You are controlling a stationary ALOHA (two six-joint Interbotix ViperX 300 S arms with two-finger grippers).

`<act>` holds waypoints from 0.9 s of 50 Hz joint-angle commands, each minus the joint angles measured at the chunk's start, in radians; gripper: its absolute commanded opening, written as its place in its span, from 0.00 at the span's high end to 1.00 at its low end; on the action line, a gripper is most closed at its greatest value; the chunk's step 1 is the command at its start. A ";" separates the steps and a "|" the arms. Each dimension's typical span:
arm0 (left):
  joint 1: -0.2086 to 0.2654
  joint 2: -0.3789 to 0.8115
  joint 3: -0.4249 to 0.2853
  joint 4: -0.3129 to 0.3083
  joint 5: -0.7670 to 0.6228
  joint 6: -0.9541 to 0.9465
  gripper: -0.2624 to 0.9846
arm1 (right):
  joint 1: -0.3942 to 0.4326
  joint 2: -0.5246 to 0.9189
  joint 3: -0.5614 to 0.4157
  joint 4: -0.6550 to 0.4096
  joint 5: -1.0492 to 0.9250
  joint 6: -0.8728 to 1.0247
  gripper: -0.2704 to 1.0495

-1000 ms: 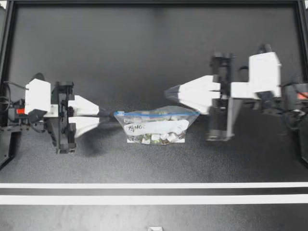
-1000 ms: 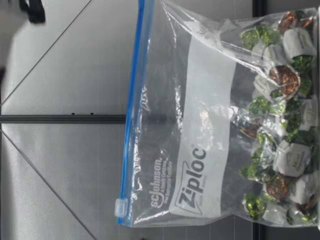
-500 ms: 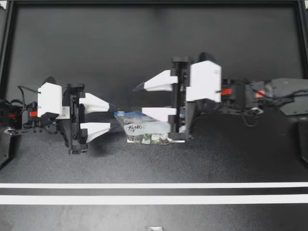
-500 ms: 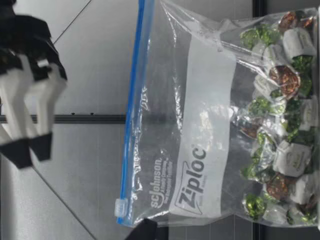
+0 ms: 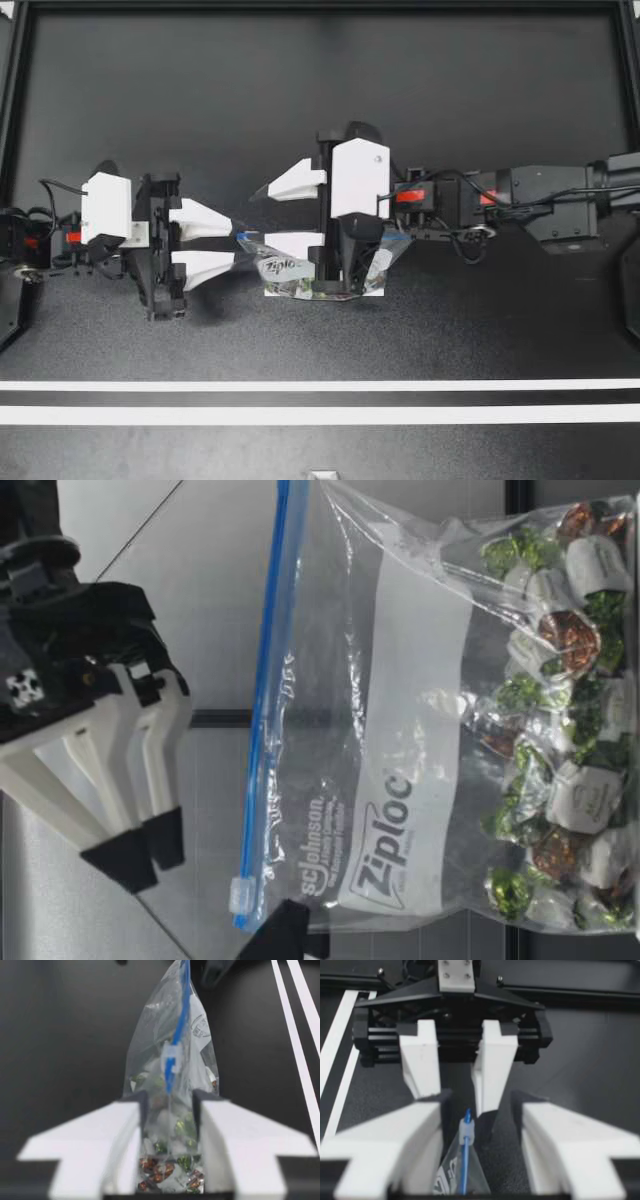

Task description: Slide open the ziploc bag.

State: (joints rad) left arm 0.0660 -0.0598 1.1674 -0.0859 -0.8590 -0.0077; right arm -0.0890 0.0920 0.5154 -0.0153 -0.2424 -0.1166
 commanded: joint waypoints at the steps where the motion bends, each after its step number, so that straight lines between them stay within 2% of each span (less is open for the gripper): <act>1: 0.000 -0.006 -0.017 0.002 -0.017 0.002 0.70 | 0.000 -0.003 -0.028 0.000 0.005 0.005 0.36; 7: 0.000 -0.005 -0.017 0.000 -0.025 0.002 0.78 | 0.006 0.009 -0.028 0.000 0.012 0.006 0.36; 16: 0.000 0.003 -0.018 0.002 -0.026 0.002 0.86 | 0.012 0.032 -0.035 0.000 0.017 0.008 0.36; 36: 0.000 0.009 -0.018 0.002 -0.026 0.003 0.87 | 0.014 0.061 -0.063 0.002 0.078 0.014 0.37; 45: 0.000 0.009 -0.012 0.002 -0.026 0.003 0.87 | 0.015 0.061 -0.069 0.003 0.094 0.029 0.47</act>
State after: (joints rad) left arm 0.0660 -0.0414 1.1628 -0.0859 -0.8744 -0.0061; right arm -0.0767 0.1687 0.4740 -0.0153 -0.1503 -0.0951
